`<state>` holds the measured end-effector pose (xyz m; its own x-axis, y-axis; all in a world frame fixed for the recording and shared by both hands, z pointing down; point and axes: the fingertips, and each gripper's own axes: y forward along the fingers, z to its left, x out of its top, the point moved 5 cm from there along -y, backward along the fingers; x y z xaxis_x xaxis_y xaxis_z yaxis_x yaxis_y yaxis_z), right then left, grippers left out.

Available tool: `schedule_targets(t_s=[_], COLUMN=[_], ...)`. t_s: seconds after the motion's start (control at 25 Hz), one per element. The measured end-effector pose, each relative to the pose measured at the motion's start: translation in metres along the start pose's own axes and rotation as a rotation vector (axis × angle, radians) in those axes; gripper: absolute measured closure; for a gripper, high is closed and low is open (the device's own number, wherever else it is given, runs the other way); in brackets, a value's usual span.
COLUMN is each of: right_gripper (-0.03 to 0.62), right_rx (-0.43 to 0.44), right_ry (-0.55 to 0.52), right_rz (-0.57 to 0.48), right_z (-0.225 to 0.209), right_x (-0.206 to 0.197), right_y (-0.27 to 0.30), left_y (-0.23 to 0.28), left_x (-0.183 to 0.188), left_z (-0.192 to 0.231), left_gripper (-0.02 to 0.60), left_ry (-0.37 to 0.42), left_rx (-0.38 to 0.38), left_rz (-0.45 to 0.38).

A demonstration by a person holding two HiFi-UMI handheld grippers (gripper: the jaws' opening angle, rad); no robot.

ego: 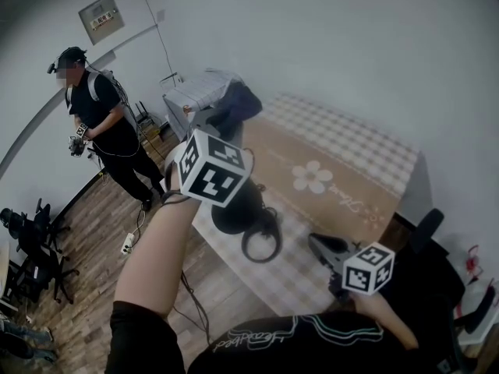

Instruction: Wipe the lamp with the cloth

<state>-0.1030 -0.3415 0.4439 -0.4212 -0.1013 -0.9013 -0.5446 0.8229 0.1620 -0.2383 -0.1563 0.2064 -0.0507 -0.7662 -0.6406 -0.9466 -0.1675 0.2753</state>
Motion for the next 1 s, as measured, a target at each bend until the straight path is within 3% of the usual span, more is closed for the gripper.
schedule_targets(t_s=[0.52,1.0], right_gripper=[0.579,0.579], right_rx=[0.003,-0.011], right_ry=[-0.020,-0.042], right_rz=[-0.032,-0.030], right_z=[0.001,0.002], right_x=[0.010,0.011], right_y=[-0.002,-0.006], left_y=[0.004,0.007], left_x=[-0.025,-0.046], left_z=[-0.033,-0.083], left_gripper=[0.509,0.509], left_ry=[0.041,0.074], left_rx=[-0.019,-0.093], left_rz=[0.047,0.117])
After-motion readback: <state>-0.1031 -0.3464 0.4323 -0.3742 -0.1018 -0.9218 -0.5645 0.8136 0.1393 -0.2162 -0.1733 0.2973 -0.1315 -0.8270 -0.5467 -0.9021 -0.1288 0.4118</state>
